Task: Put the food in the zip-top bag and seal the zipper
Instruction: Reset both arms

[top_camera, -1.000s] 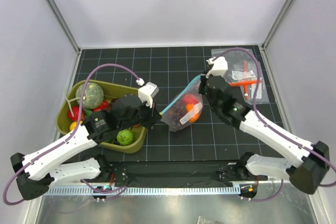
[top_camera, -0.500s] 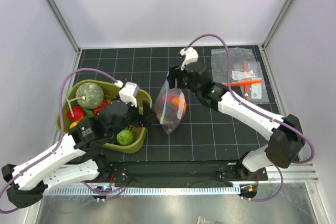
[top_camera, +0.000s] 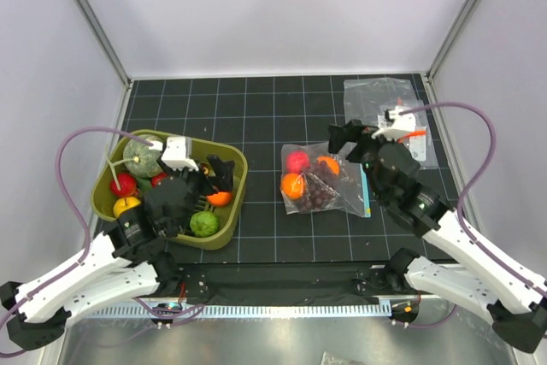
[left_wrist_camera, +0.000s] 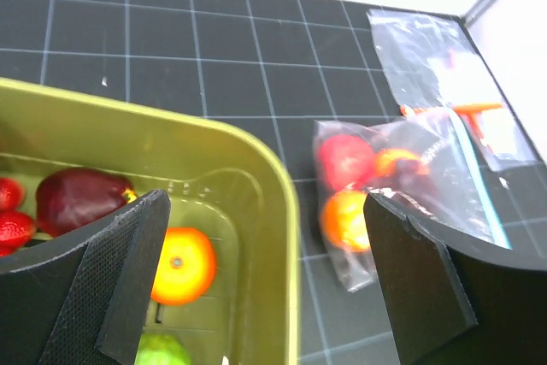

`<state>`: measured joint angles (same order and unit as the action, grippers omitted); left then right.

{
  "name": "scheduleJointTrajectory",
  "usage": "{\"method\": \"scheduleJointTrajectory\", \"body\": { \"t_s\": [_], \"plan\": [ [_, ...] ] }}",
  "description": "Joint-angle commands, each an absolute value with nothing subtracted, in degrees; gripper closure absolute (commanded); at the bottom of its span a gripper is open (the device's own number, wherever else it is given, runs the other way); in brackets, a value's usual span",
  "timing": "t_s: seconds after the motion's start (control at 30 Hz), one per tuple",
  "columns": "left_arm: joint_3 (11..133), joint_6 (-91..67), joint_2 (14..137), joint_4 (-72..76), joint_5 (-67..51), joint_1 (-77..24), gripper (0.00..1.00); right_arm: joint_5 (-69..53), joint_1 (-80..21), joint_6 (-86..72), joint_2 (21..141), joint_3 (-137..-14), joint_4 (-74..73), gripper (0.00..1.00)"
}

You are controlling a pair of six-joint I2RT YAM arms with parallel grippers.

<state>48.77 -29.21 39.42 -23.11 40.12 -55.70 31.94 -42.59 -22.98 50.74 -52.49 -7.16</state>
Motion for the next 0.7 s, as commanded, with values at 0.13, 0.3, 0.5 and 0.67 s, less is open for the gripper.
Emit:
{"method": "scheduleJointTrajectory", "body": {
  "t_s": [0.13,0.3,0.5,0.67],
  "plan": [
    [37.54,-25.22,30.86,-10.19,41.92,-55.55,0.0,44.03,-42.54,-30.76,40.44,-40.18,-3.6,0.02],
    [35.16,-25.75,26.81,-9.15,41.75,-55.46,0.0,47.72,-42.54,-31.2,39.11,-39.29,-4.04,0.02],
    [34.45,-25.22,25.58,-8.79,42.28,-55.46,0.0,47.82,-42.54,-31.38,39.11,-39.2,-4.04,0.01],
    [34.72,-25.14,26.45,-8.88,42.19,-55.46,0.0,47.99,-42.45,-31.56,39.29,-39.37,-4.31,0.01]
  ]
}}
